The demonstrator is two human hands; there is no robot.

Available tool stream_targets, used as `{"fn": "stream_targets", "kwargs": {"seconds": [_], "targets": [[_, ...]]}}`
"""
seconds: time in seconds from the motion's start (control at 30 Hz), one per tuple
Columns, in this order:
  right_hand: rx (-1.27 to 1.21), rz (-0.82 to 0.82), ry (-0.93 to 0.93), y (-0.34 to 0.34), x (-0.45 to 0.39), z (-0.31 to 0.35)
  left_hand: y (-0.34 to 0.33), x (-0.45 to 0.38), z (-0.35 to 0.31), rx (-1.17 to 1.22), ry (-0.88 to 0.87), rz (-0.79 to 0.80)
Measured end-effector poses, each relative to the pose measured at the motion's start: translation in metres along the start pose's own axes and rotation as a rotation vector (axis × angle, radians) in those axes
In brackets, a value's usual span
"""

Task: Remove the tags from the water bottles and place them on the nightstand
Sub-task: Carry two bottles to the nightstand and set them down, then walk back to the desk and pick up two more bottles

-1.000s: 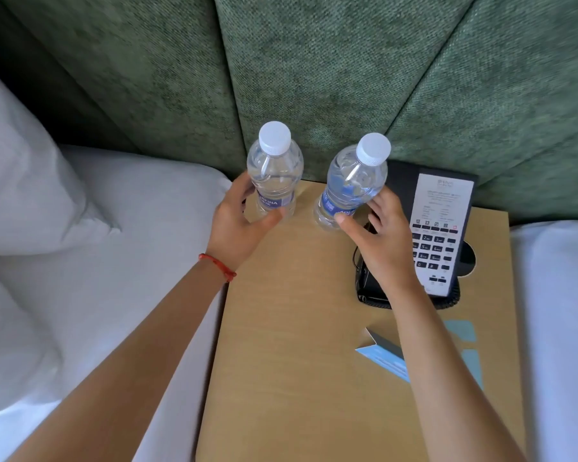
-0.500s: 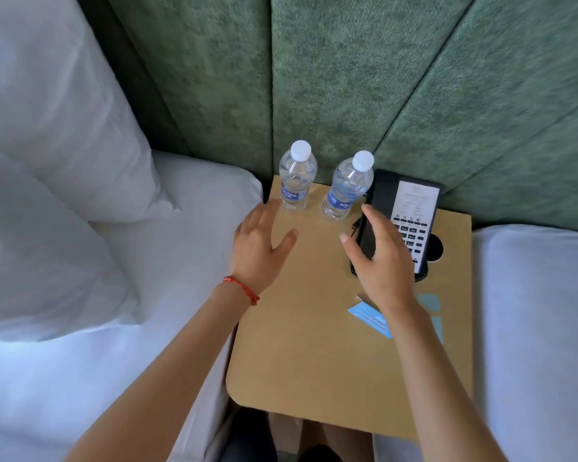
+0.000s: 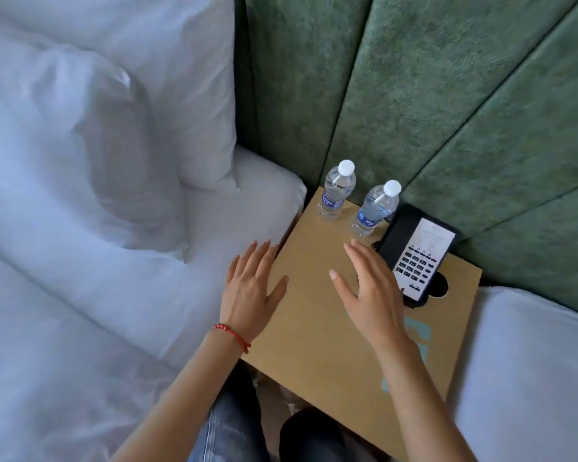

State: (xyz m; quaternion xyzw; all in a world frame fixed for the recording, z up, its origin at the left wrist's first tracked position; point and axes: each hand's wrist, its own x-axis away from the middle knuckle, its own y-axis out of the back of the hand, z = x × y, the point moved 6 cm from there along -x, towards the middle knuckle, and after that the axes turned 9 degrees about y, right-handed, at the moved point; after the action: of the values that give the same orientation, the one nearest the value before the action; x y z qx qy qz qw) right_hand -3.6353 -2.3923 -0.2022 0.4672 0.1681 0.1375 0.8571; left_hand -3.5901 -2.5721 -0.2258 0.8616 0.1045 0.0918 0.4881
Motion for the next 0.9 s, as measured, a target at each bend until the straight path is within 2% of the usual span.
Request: {"fn": "stream_targets", "kwargs": {"seconds": [0.33, 0.6, 0.9], "targets": [[-0.052, 0.179, 0.357, -0.006, 0.006, 0.061, 0.053, 0.105, 0.034, -0.015, 0.382, -0.258], [-0.115, 0.404, 0.697, -0.046, 0.048, 0.171, 0.096, 0.22, 0.078, -0.014, 0.686, -0.409], [-0.157, 0.624, 1.086, -0.091, 0.161, 0.302, 0.117, 0.396, 0.128, 0.008, 1.043, -0.604]]}}
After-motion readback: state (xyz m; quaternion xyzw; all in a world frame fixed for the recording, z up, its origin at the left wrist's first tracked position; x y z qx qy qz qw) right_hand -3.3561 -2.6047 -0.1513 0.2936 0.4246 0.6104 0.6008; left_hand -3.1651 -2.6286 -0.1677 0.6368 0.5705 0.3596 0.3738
